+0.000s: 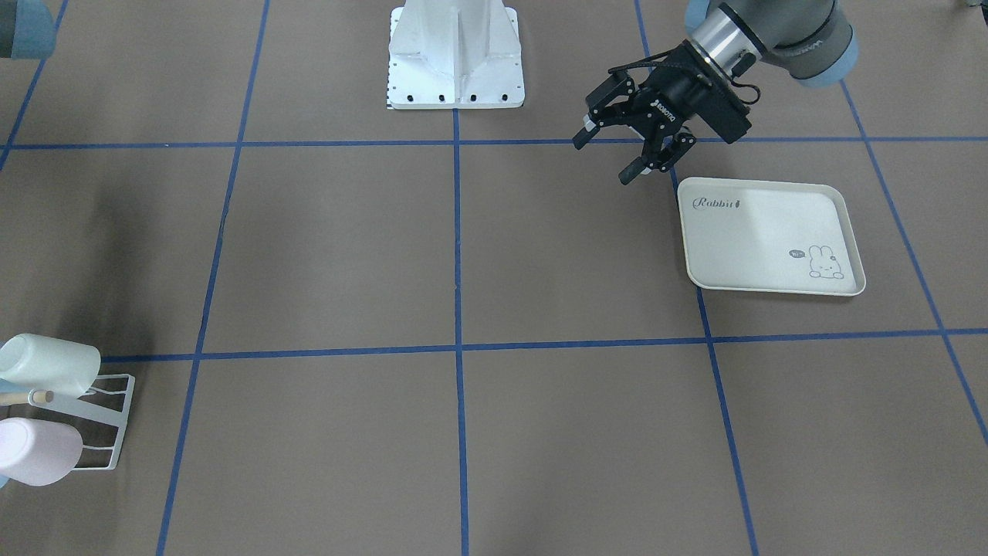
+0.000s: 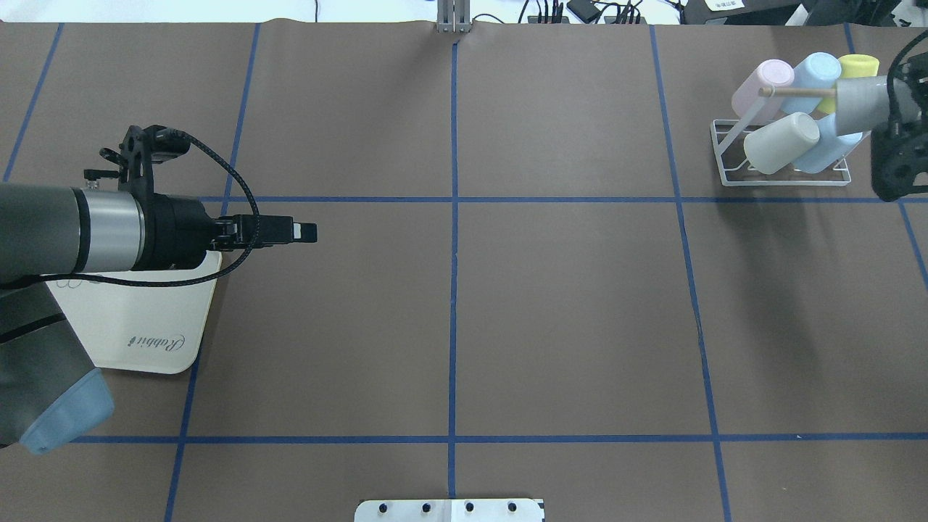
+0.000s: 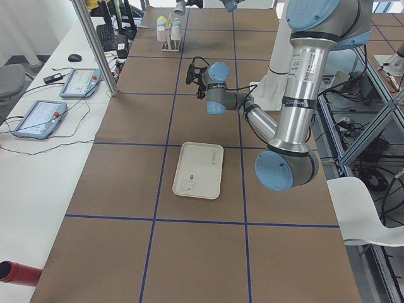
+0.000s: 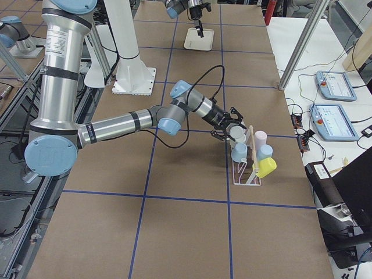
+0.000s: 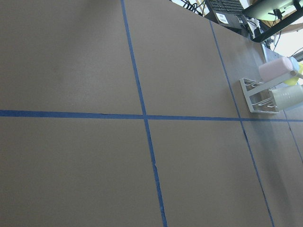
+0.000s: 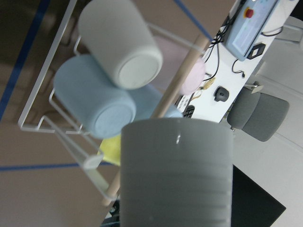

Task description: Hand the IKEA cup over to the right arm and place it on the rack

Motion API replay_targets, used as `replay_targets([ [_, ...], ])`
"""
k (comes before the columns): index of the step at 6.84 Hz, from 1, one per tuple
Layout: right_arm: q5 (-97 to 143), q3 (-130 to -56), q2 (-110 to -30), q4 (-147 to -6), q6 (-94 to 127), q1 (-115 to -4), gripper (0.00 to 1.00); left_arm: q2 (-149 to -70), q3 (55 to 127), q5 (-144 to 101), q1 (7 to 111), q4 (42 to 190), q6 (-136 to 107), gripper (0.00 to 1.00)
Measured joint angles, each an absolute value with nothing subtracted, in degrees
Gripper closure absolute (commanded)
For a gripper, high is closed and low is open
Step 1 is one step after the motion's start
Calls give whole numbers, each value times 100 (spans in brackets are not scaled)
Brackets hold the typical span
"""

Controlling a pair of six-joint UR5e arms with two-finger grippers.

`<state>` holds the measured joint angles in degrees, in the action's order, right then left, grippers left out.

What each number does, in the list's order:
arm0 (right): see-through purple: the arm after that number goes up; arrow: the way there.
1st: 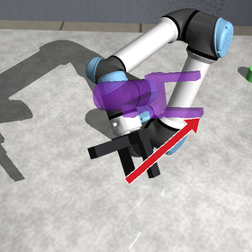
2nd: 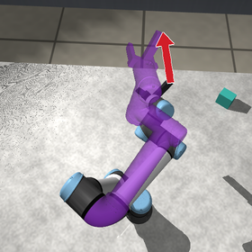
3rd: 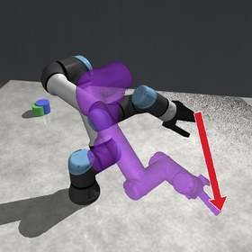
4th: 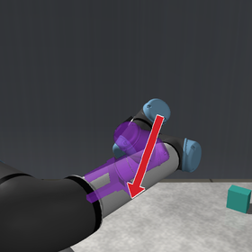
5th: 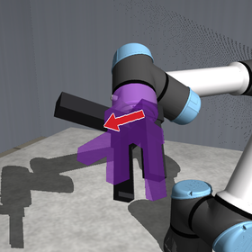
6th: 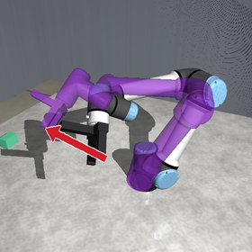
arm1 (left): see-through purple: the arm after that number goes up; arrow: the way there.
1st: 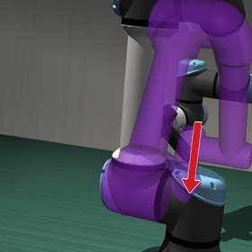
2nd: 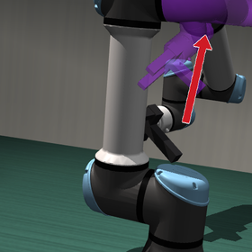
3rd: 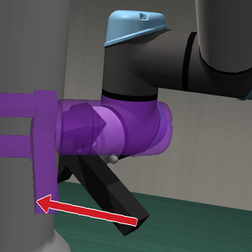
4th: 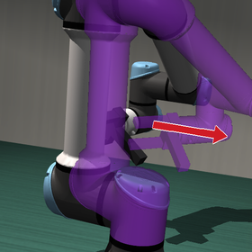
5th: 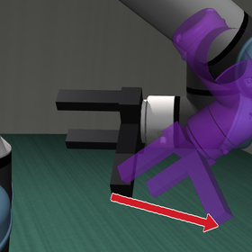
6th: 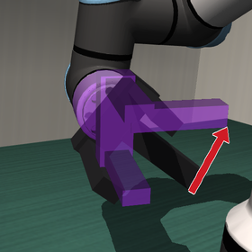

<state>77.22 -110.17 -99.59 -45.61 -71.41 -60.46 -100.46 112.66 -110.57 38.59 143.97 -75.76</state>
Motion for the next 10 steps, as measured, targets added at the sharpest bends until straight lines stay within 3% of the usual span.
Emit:
replay_targets([
  [5,6970,-10043,-9678,-4570,-9424,-6226,100,-10037,11262,-11057,3850,14397,-7576,0],
  [10,6496,-9872,-9509,-4759,-9685,-5848,100,-10037,11268,-11057,3850,14400,-7582,0],
])
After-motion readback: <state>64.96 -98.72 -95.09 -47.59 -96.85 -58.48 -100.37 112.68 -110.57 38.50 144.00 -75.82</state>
